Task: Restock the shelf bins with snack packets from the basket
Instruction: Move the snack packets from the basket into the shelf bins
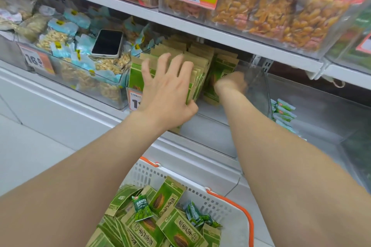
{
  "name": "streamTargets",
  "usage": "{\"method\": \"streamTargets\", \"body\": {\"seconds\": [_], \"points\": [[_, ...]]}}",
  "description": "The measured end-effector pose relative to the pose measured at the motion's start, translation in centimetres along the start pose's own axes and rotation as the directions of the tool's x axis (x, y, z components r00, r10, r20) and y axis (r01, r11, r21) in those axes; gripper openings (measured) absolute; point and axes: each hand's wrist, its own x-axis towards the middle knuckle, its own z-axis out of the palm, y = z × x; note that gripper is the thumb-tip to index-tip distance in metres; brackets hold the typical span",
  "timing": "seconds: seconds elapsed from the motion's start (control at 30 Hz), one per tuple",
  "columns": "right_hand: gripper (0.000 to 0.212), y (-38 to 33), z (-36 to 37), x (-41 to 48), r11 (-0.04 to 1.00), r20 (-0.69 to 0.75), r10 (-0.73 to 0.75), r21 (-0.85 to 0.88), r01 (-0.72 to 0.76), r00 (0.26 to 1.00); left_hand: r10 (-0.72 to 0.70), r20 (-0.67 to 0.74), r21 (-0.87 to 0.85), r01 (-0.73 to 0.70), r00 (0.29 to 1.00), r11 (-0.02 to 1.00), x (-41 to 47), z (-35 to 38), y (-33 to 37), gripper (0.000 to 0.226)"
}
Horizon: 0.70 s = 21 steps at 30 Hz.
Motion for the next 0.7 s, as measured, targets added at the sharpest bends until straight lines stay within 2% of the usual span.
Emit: {"method": "streamTargets", "body": {"seconds": [0.1, 0.2, 0.3, 0.37, 0.5, 0.6, 0.7], "points": [[0.055, -0.1, 0.9, 1.3, 0.998, -0.01, -0.037, 0.045, 0.037, 0.999, -0.002, -0.01, -0.007, 0.002, 1.0, 1.0, 0.1, 0.1, -0.1, 0.077], [0.037, -0.1, 1.2, 2.2, 0.999, -0.102, -0.012, 0.029, 0.015, 0.995, -0.006, -0.007, -0.021, 0.006, 1.0, 1.0, 0.1, 0.2, -0.1, 0.076], [0.039, 0.0, 1.1, 1.9, 0.998, -0.087, -0.021, -0.065, 0.016, 0.996, -0.005, -0.014, -0.041, 0.004, 1.0, 0.999, 0.0, 0.2, -0.1, 0.074], [0.041, 0.2, 1.2, 2.0, 0.999, -0.091, -0.014, -0.04, 0.011, 0.996, -0.005, -0.013, -0.054, 0.004, 1.0, 0.999, 0.0, 0.1, -0.1, 0.075], [0.039, 0.3, 0.6, 1.3, 1.0, -0.011, 0.006, 0.014, -0.006, 1.0, -0.006, -0.009, -0.08, 0.006, 1.0, 0.997, -0.1, -0.3, 0.1, 0.076], [0.044, 0.6, -0.2, 0.4, 0.999, 0.071, -0.041, 0.003, 0.041, 0.997, -0.003, -0.041, -0.092, -0.001, 0.999, 0.996, -0.3, -0.8, 0.5, 0.077], [0.034, 0.5, -1.3, -0.3, 0.995, 0.113, -0.048, -0.087, 0.058, 0.992, 0.008, -0.106, -0.098, -0.018, 0.994, 0.995, -0.8, -1.6, 1.2, 0.069]]}}
